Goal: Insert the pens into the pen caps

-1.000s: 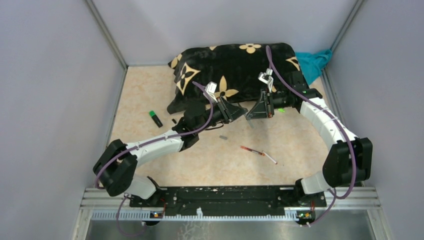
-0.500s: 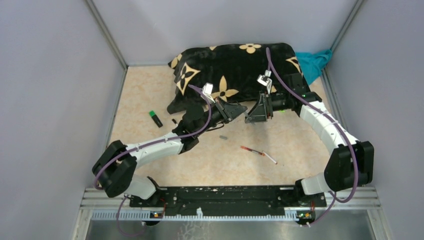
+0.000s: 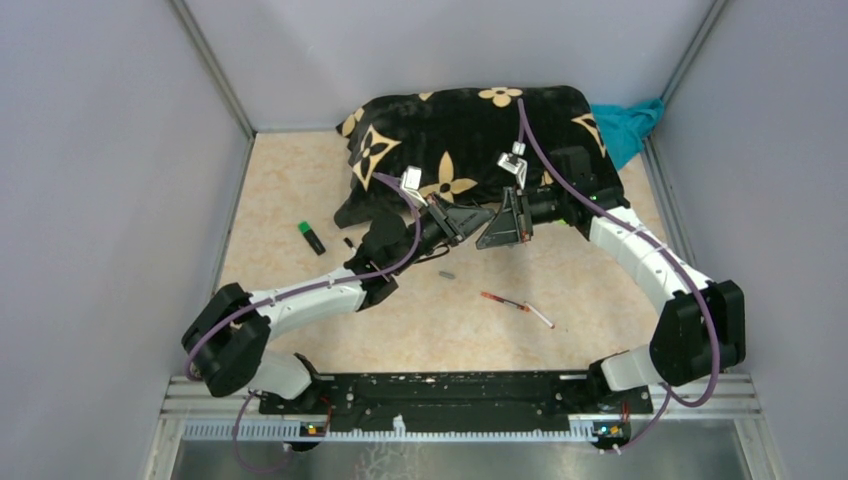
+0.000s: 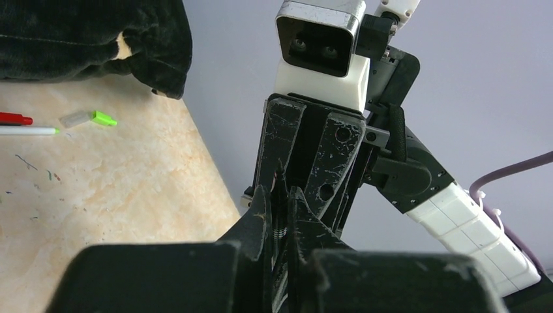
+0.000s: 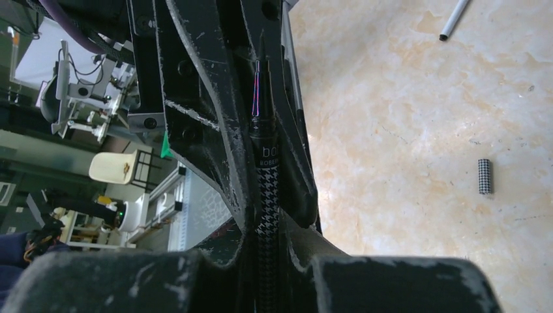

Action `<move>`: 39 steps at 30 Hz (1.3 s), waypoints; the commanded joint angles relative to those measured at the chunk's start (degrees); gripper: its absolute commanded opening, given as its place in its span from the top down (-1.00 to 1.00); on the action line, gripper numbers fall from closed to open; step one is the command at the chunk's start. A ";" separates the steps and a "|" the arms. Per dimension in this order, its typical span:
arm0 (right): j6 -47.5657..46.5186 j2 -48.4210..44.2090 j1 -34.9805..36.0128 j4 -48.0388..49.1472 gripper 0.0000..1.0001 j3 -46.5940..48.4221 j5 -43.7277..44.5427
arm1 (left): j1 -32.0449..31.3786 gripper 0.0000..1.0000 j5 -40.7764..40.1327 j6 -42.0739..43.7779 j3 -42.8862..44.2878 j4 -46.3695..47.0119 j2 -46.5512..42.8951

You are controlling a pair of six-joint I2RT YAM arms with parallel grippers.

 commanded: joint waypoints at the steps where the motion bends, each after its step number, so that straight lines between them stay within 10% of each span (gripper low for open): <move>1: -0.98 -2.22 -0.02 1.29 1.00 0.31 -0.63 | -0.49 0.78 -3.19 0.17 -0.79 0.67 -1.99; 8: -12.31 -3.08 -2.42 -6.27 1.00 0.90 -0.74 | -0.42 -0.28 -8.19 5.36 -3.11 -7.07 -8.84; 14: -24.24 -4.67 -4.64 -14.20 1.00 0.44 5.81 | 0.09 -0.63 -14.31 9.08 -8.49 -15.78 -19.42; 28: -29.76 -9.12 -7.76 -13.34 1.00 -5.87 16.00 | 2.82 -0.62 -14.17 -11.49 -1.35 -52.03 -13.01; 39: -28.33 -11.80 -8.84 -10.81 1.00 -8.54 17.06 | 3.00 0.07 -12.91 -25.40 8.72 -69.38 8.68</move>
